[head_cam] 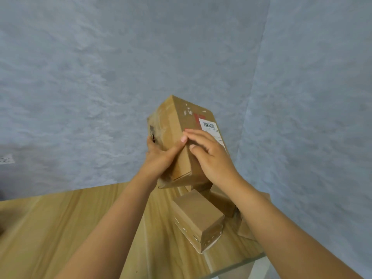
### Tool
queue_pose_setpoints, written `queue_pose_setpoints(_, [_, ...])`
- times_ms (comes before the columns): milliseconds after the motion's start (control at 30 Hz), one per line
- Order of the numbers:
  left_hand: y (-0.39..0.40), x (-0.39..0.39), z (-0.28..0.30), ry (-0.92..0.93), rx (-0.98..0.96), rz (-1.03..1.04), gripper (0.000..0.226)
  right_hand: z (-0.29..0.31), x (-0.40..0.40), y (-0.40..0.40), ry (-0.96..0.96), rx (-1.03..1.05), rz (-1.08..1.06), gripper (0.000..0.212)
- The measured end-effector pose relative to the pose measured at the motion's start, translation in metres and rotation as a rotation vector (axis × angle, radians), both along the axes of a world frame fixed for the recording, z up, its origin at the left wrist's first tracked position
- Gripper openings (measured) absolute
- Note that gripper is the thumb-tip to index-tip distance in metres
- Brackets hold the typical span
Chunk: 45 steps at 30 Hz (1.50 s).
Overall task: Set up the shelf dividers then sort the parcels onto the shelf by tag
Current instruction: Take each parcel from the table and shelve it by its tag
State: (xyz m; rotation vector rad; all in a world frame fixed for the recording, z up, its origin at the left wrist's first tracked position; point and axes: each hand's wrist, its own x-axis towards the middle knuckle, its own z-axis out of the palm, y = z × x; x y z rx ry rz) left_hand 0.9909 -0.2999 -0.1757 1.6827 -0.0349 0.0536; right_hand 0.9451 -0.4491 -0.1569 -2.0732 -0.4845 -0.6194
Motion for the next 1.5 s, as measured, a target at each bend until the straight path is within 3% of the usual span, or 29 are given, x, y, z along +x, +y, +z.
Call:
queue_pose_setpoints(233, [0.004, -0.007, -0.023, 0.062, -0.254, -0.180, 0.133, 0.000, 0.003, -0.008, 0.068, -0.173, 0.070, 0.035])
queue_pose_setpoints(367, [0.011, -0.006, -0.024, 0.089, -0.264, -0.255, 0.113, 0.005, 0.013, -0.037, 0.047, -0.084, -0.318, 0.043])
queue_pose_setpoints(433, [0.017, -0.007, -0.024, 0.087, -0.275, -0.295, 0.109, 0.007, 0.013, -0.056, 0.232, 0.042, -0.384, 0.056])
queue_pose_setpoints(500, [0.017, -0.008, -0.023, 0.065, -0.277, -0.333, 0.100, 0.008, 0.009, -0.070, 0.526, 0.274, -0.197, 0.058])
queue_pose_setpoints(567, [0.015, -0.009, -0.022, 0.054, -0.291, -0.358, 0.094, 0.005, 0.007, -0.081, 0.761, 0.496, 0.031, 0.044])
queue_pose_setpoints(667, [0.011, -0.009, -0.022, 0.019, -0.329, -0.378, 0.093, -0.005, 0.006, -0.099, 0.863, 0.625, 0.166, 0.049])
queue_pose_setpoints(833, [-0.002, -0.006, -0.021, -0.013, -0.392, -0.259, 0.102, -0.022, 0.004, -0.118, 0.868, 0.694, 0.259, 0.067])
queue_pose_setpoints(933, [-0.023, -0.005, -0.018, -0.036, -0.516, -0.057, 0.105, -0.028, 0.007, -0.112, 0.878, 0.810, 0.149, 0.090])
queue_pose_setpoints(1033, [-0.055, -0.013, -0.020, -0.128, -0.633, 0.040, 0.111, -0.029, 0.011, -0.079, 0.936, 0.869, 0.196, 0.112])
queue_pose_setpoints(1100, [-0.074, -0.019, -0.023, -0.147, -0.672, 0.026, 0.120, -0.031, 0.015, -0.059, 0.934, 0.875, 0.266, 0.115])
queue_pose_setpoints(1167, [-0.080, -0.021, -0.024, -0.135, -0.690, -0.002, 0.126, -0.031, 0.017, -0.053, 0.873, 0.924, 0.231, 0.104])
queue_pose_setpoints(1300, [-0.067, -0.024, -0.026, -0.107, -0.518, -0.072, 0.131, -0.021, 0.017, -0.068, 0.681, 0.854, 0.145, 0.079])
queue_pose_setpoints(1367, [-0.050, -0.019, -0.021, -0.093, -0.450, 0.048, 0.128, -0.008, 0.016, -0.082, 0.569, 0.739, 0.110, 0.084])
queue_pose_setpoints(1500, [-0.001, 0.001, -0.011, -0.145, -0.166, 0.397, 0.096, 0.015, 0.011, -0.114, 0.513, 0.387, 0.050, 0.112])
